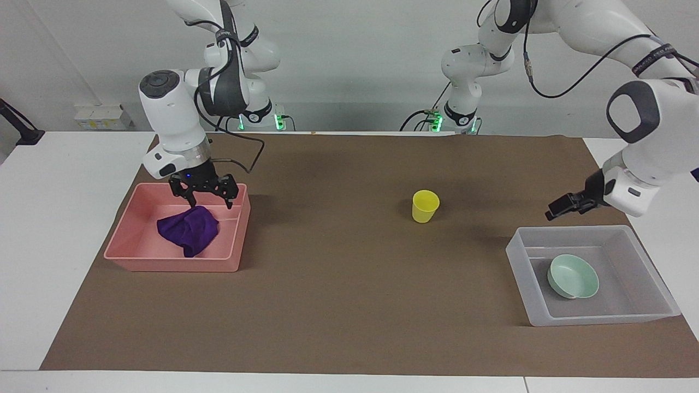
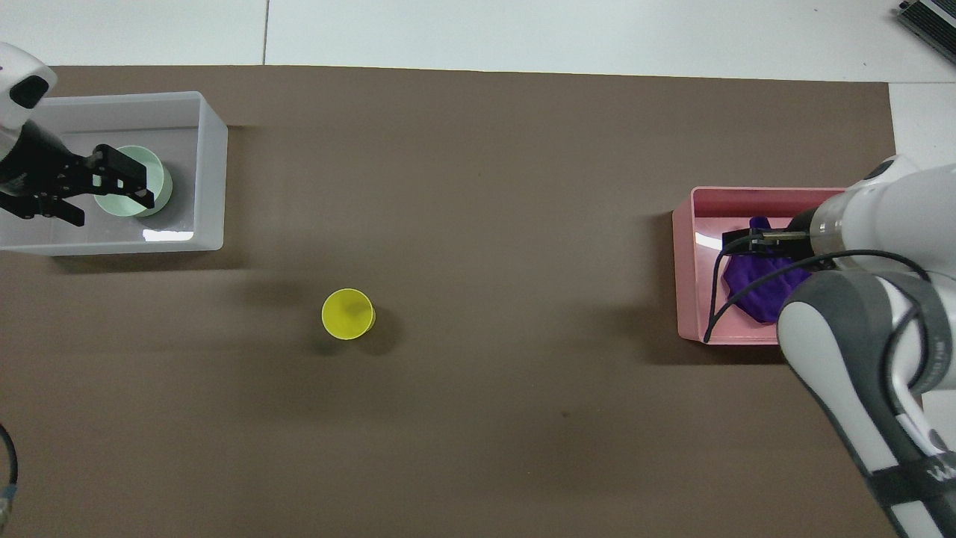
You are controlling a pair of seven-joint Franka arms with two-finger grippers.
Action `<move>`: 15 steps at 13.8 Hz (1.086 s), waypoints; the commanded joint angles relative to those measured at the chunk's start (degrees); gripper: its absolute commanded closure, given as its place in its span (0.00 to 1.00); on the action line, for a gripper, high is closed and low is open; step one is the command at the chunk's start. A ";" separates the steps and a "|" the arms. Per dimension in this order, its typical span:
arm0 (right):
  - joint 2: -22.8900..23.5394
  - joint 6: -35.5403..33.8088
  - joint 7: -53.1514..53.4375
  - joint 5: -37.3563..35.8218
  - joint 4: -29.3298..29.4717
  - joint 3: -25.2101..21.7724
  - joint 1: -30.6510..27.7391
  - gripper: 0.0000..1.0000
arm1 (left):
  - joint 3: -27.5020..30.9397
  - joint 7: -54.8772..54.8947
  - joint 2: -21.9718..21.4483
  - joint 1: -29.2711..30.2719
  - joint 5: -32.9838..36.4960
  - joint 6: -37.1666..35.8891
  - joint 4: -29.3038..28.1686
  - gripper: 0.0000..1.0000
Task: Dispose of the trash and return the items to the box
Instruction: 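Release the cloth and bowl, withdrawing both grippers from the boxes, then reach the left gripper to the yellow cup and grasp its rim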
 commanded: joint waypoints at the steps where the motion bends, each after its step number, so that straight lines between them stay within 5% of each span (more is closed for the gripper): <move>1: -0.19 -12.77 0.09 0.92 10.33 -0.32 -1.11 0.00 | 0.91 -1.14 -12.98 -4.53 -3.51 6.14 -19.54 0.00; 4: -0.89 -19.56 -0.18 0.92 15.71 -0.67 -1.64 0.00 | 0.91 -1.84 -21.98 -9.97 -7.39 22.83 -38.02 0.00; 9: -1.50 -28.97 -4.31 0.05 23.97 -0.94 -2.34 0.00 | 0.91 -9.05 -20.59 -20.09 -7.39 46.03 -52.72 0.00; 11: -1.94 -29.34 -4.31 0.48 23.37 -0.85 -2.25 0.00 | 1.00 -10.11 -17.79 -22.29 -7.39 50.28 -53.98 0.00; 14: -3.52 -28.55 -4.57 0.05 20.31 -0.76 -2.08 0.00 | 1.00 -10.20 -16.11 -22.21 -7.39 50.82 -53.72 0.94; 15: -3.96 -27.50 -5.62 -0.04 19.25 -0.85 -2.08 0.00 | 1.00 -10.54 -16.10 -21.95 -7.39 50.56 -53.37 1.00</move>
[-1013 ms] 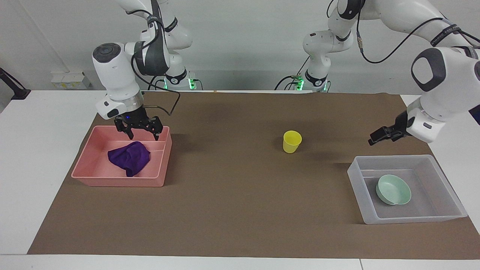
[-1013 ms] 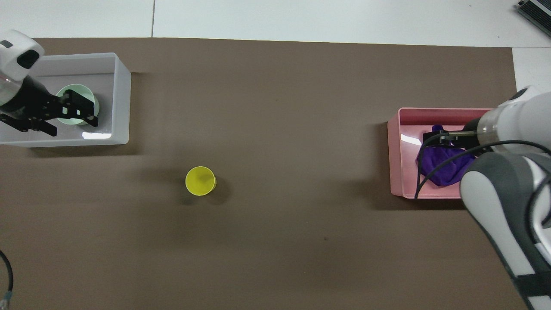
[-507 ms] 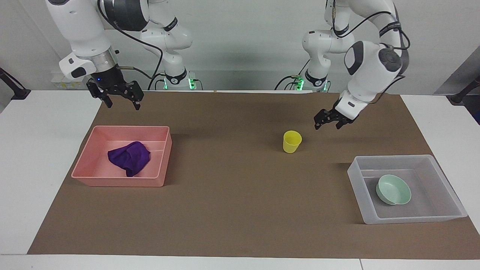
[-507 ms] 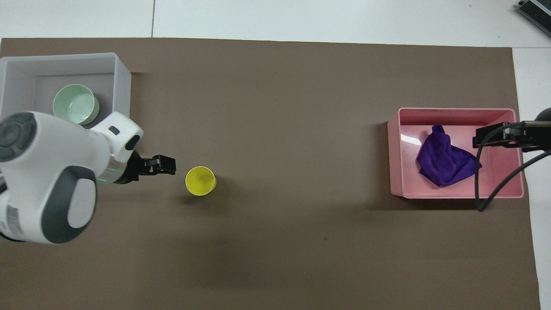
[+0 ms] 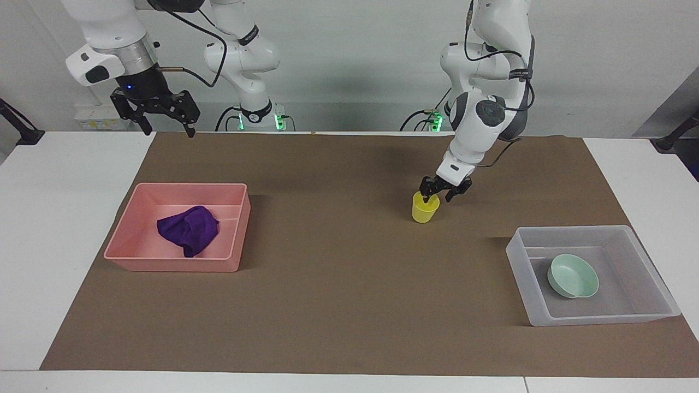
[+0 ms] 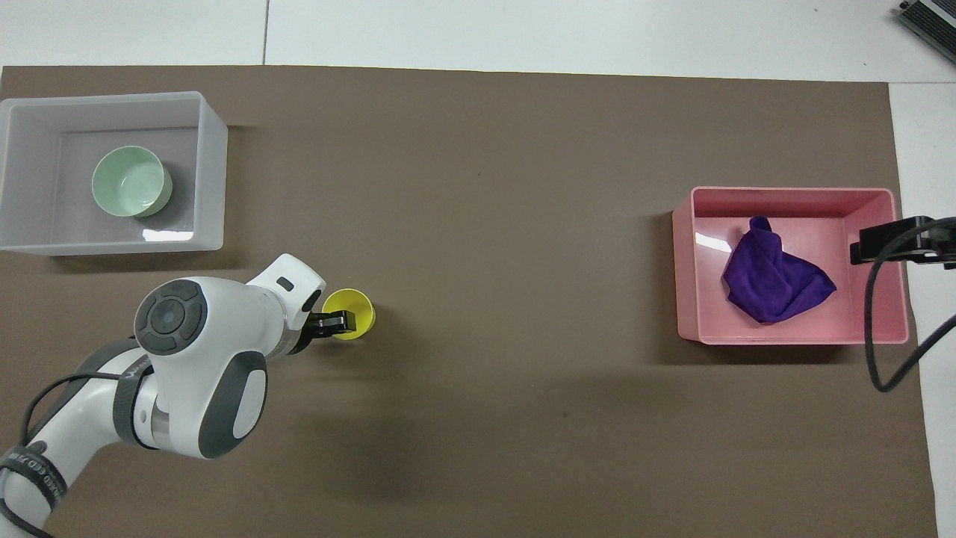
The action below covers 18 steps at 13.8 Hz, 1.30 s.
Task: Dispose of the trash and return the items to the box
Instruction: 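Reach the left gripper to the yellow cup and grasp its rim, then carry the yellow cup with the left gripper into the clear box beside the bowl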
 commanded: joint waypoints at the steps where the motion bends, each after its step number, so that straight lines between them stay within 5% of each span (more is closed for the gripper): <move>1: -2.03 1.47 -2.46 -0.05 -3.39 0.20 -0.29 0.00 | 0.89 -1.94 -0.03 -0.49 -0.91 0.73 0.43 1.00; 5: -2.47 1.47 -2.55 -0.13 -4.36 0.20 -0.38 0.00 | 1.07 -5.90 0.85 -0.05 -0.83 -1.98 4.28 1.00; 11: -2.56 1.47 -2.37 -0.05 -4.37 0.20 -0.29 0.00 | 1.33 -3.72 3.48 13.99 0.58 -38.78 34.14 1.00; 14: -2.48 1.39 -2.20 -0.05 -4.10 0.20 -0.29 0.00 | 1.42 4.61 7.42 23.83 3.56 -40.40 42.15 1.00; 18: -1.60 0.60 -2.11 0.83 -2.61 0.11 -0.47 0.00 | 1.42 11.49 18.22 29.65 8.30 -37.43 50.85 1.00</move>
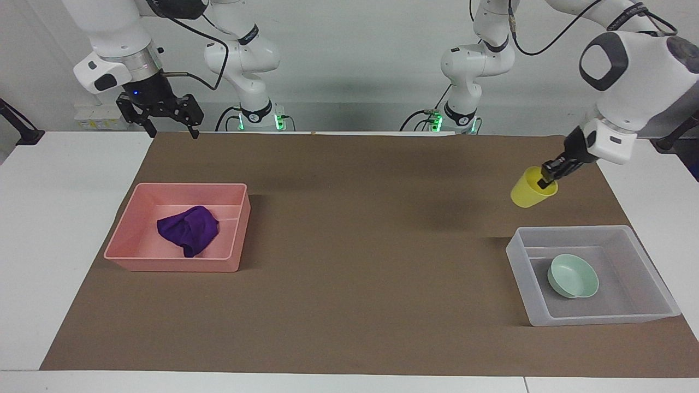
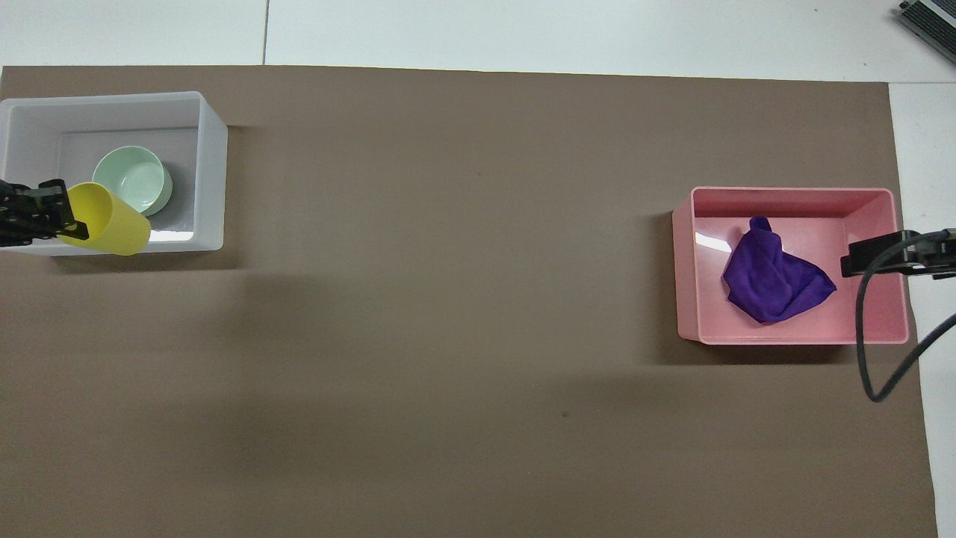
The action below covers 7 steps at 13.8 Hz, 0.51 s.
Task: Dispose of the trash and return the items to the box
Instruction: 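Carry the yellow cup with the left gripper into the clear box beside the bowl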
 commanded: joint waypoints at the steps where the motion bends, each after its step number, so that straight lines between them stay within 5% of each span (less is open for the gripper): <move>1: -0.49 0.39 -1.00 0.80 0.20 0.10 -0.65 0.00 | -0.84 1.60 10.58 1.26 3.71 2.34 9.19 1.00; 7: -0.57 0.66 -0.92 0.80 0.03 0.10 -0.48 0.00 | -0.84 1.51 16.92 2.14 5.83 10.25 8.94 1.00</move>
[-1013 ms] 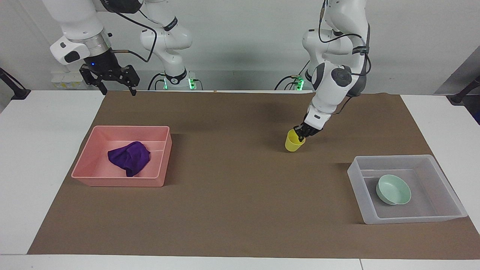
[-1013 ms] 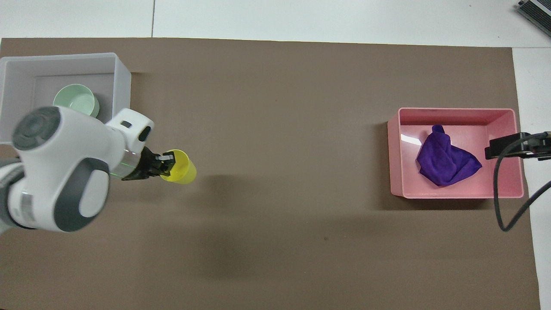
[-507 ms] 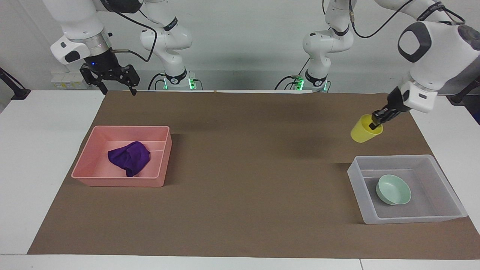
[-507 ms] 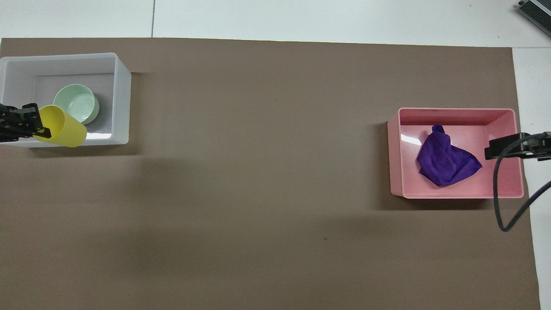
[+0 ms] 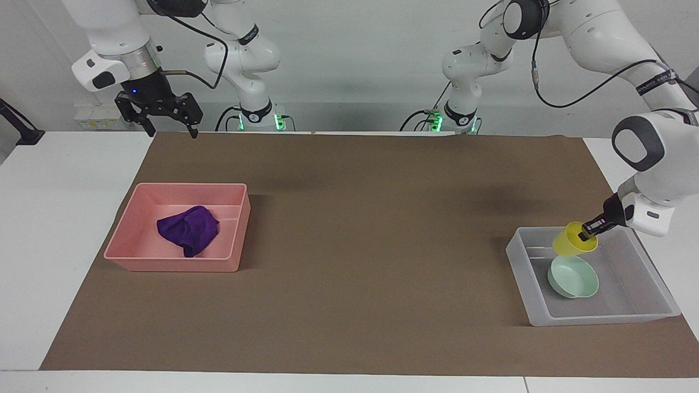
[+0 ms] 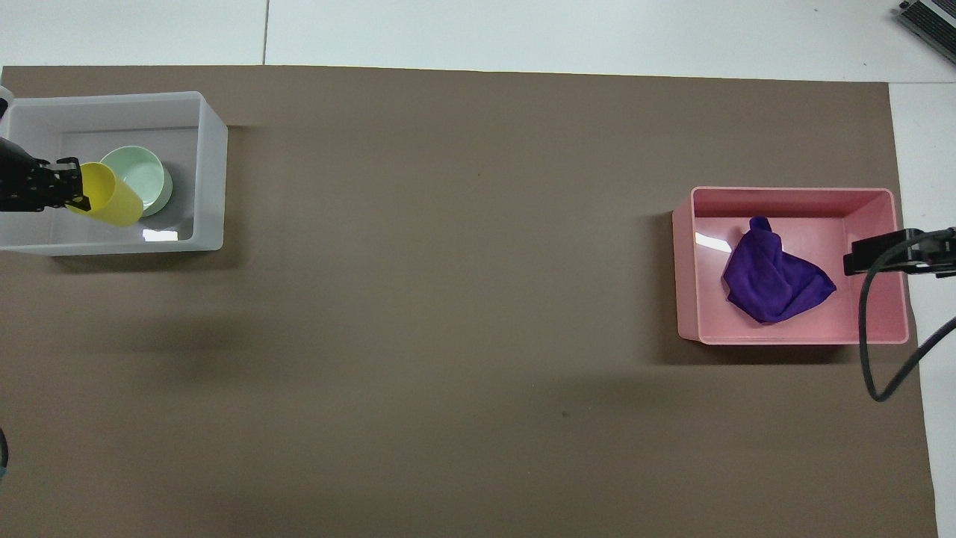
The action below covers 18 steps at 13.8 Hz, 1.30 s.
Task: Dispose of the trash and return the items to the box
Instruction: 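Carry the yellow cup with the left gripper into the clear box beside the bowl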
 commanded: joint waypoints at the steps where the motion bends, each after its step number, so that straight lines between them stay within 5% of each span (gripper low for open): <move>1: -0.57 0.62 -0.92 0.80 -0.33 0.14 -0.54 0.00 | -0.30 0.01 2.68 0.71 1.28 4.19 1.89 1.00; 8: -0.66 0.88 -1.27 0.89 -0.86 0.93 -3.35 0.00 | -0.38 0.01 5.32 1.41 1.10 8.69 1.36 1.00; 9: -0.75 0.88 -1.27 0.89 -0.86 1.63 -4.05 0.00 | -0.38 0.36 5.67 1.50 0.93 8.69 1.36 0.78; 10: -0.66 0.88 -1.18 0.89 -0.86 3.20 -4.84 0.00 | -0.38 1.67 5.76 1.50 0.93 8.69 1.45 0.24; 11: -0.75 0.88 -1.09 0.89 -0.86 3.04 -4.15 0.00 | -0.38 2.73 5.59 1.41 0.93 8.61 1.45 0.00; 16: -1.01 0.62 -0.74 0.89 -1.12 3.04 -4.06 0.00 | -0.38 3.71 -0.20 1.06 1.36 6.41 2.07 0.00; 18: -1.10 0.71 -0.65 0.80 -1.21 3.13 -4.06 0.00 | -0.21 3.62 -4.06 -1.21 2.06 -0.14 2.15 0.00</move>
